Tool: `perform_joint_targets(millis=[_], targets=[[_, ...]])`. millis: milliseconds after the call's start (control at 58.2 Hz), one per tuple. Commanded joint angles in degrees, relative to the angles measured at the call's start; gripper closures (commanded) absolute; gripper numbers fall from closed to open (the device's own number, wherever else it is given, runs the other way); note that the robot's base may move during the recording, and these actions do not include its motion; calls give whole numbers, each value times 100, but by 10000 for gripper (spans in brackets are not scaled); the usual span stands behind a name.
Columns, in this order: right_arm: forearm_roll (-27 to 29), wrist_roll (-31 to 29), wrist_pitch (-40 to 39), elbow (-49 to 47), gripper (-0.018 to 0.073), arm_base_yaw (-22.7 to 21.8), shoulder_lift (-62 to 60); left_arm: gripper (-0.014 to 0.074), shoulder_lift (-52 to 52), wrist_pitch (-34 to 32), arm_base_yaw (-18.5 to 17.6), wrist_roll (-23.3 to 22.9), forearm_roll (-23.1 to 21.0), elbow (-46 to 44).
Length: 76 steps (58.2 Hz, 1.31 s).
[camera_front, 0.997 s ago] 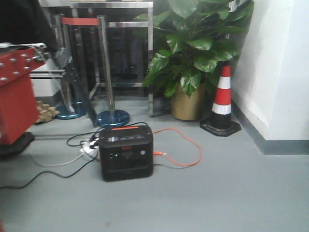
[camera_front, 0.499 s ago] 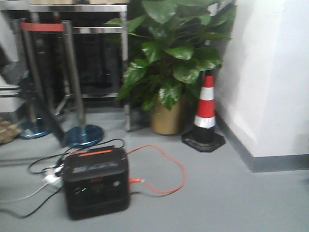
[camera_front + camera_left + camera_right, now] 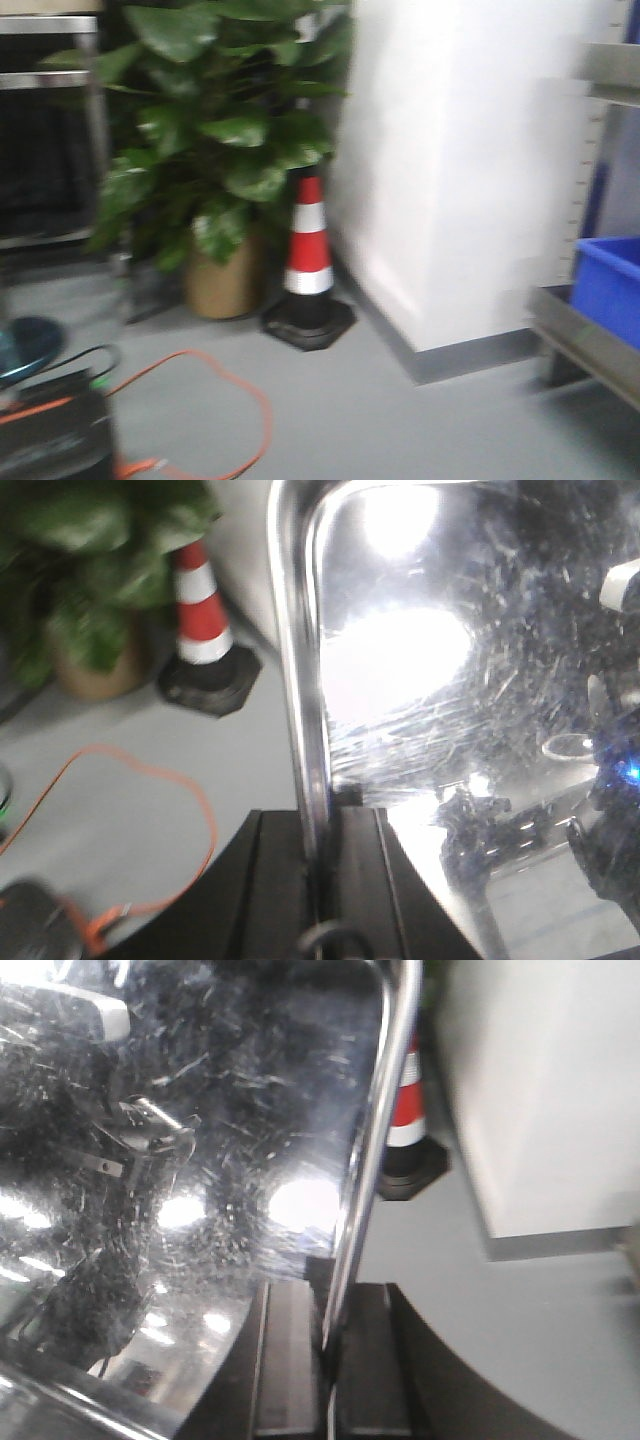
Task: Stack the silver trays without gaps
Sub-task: 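Turn the base across the floor toward the other bin rack, then drive up to the rack with blue bins, tray held in both grippers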
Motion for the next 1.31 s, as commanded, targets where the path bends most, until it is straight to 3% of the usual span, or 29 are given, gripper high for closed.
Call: perform_joint_targets(millis=[0,1289], targets=[[30,-107,-247,-66,638,35,-66,615,-55,-232,-50,30,209,-54],[30,-107,-247,-66,638,35,-66,615,-55,-232,-50,30,255,-54]])
